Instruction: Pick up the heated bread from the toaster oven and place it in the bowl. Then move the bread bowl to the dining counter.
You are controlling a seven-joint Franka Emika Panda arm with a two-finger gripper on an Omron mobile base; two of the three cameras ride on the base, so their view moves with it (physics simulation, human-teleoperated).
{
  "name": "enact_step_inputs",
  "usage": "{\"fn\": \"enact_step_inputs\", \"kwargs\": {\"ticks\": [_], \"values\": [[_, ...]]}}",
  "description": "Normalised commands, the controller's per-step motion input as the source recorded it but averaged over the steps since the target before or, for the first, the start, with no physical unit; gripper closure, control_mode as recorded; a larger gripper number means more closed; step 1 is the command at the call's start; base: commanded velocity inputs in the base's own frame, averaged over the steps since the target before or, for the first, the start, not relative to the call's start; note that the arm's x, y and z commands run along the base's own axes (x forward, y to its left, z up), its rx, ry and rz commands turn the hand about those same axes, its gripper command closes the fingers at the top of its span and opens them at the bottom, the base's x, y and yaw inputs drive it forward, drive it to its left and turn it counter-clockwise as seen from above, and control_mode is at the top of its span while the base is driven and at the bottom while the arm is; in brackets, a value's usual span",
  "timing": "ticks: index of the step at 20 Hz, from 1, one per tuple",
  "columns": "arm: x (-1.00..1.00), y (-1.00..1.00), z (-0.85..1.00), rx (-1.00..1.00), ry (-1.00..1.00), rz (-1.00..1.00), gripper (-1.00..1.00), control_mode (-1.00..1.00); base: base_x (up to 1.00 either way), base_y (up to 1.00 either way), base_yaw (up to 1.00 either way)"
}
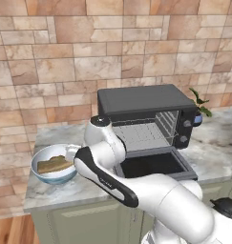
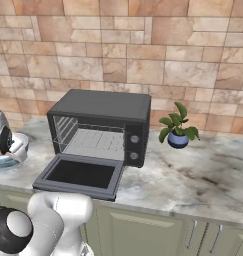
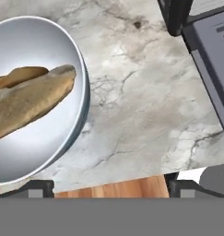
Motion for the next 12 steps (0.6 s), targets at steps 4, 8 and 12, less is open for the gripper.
{"fn": "enact_step_inputs", "kwargs": {"ticks": [4,8,12], "values": [[0.24,0.26,-0.19,0.03,0.09,-0.05,-1.0,-1.0,0.0,0.0,0.0],[0.3,0.22,-0.2,0.02,0.13,-0.01,-1.0,-1.0,0.0,0.0,0.0],[0.3,0.13,-0.26,0.0,0.13,0.0,-1.0,-1.0,0.0,0.0,0.0]]}}
